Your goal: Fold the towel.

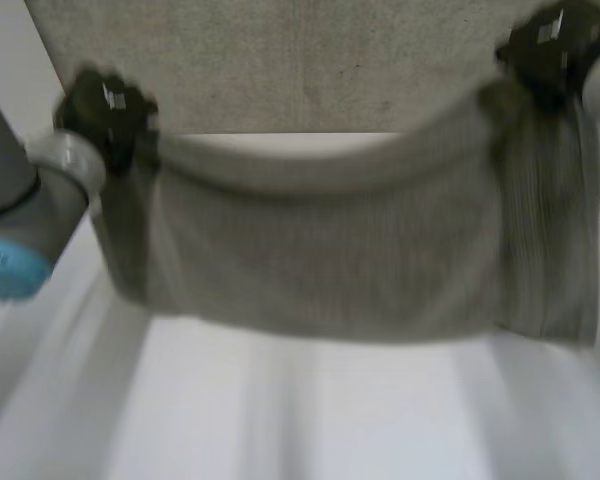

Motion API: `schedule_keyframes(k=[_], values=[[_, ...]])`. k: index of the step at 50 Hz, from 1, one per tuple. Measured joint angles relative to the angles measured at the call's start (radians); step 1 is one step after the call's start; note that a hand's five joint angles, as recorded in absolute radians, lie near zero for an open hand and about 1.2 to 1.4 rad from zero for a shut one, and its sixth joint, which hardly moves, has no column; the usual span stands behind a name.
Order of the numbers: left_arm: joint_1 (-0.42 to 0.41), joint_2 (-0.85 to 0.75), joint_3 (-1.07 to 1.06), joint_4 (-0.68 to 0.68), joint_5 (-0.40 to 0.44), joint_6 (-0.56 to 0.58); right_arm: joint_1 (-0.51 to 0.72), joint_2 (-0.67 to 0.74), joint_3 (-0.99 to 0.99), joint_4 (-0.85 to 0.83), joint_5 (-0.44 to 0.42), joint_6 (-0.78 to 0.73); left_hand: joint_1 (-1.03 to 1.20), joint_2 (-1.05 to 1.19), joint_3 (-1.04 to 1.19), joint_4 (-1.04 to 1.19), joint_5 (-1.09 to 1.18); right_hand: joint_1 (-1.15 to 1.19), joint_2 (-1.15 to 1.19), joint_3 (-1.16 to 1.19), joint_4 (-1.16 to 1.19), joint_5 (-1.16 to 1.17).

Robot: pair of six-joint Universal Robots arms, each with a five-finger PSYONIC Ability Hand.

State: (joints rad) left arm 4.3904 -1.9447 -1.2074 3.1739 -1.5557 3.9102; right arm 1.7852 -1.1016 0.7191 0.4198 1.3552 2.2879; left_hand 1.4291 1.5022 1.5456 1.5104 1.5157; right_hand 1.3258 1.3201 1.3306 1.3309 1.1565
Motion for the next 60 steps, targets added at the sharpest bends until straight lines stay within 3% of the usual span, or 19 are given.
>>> schedule_keyframes(k=[6, 10, 15, 30, 40, 51, 54, 60], values=[[-0.012, -0.041, 0.312, 0.176, -0.071, -0.159, 0.028, 0.09, -0.253, -0.333, 0.096, 0.214, 0.0, 0.0, 0.0, 0.013, 0.0, 0.0, 0.0, 0.0, 0.0, 0.0], [-0.01, -0.021, 0.382, 0.285, -0.115, -0.304, 0.018, 0.031, -0.206, -0.5, 0.109, 0.37, 0.0, 0.0, 0.0, 0.013, 0.0, 0.0, 0.0, 0.0, 0.0, 0.0], [-0.009, 0.004, 0.335, 0.324, -0.131, -0.39, -0.004, -0.052, -0.042, -0.563, 0.06, 0.466, 0.0, 0.0, 0.0, 0.013, 0.0, 0.001, 0.0, 0.0, 0.0, 0.0], [0.032, -0.001, -0.258, 0.398, -0.051, -0.39, -0.022, -0.067, 0.504, -0.554, -0.24, 0.392, 0.0, 0.0, 0.001, 0.013, 0.005, 0.002, 0.0, 0.0, 0.0, 0.0], [0.049, 0.017, -0.639, 0.59, 0.045, -0.352, -0.048, -0.062, 0.81, -0.562, -0.268, 0.211, 0.0, 0.0, 0.001, 0.013, 0.005, 0.002, 0.0, 0.0, 0.0, 0.0], [0.132, 0.337, -0.944, 0.598, 0.123, -0.236, -0.18, -0.439, 0.992, -0.389, -0.276, 0.126, 0.0, 0.0, 0.002, 0.013, 0.005, 0.002, 0.0, 0.0, 0.0, 0.0], [0.197, 0.475, -1.008, 0.555, 0.186, -0.232, -0.247, -0.565, 1.006, -0.275, -0.314, 0.124, 0.0, 0.0, 0.002, 0.013, 0.005, 0.003, 0.0, 0.0, 0.0, 0.0], [0.285, 0.604, -1.029, 0.453, 0.318, -0.244, -0.335, -0.642, 0.998, -0.132, -0.39, 0.114, 0.0, 0.0, 0.002, 0.013, 0.005, 0.003, 0.0, 0.0, 0.0, 0.0]])
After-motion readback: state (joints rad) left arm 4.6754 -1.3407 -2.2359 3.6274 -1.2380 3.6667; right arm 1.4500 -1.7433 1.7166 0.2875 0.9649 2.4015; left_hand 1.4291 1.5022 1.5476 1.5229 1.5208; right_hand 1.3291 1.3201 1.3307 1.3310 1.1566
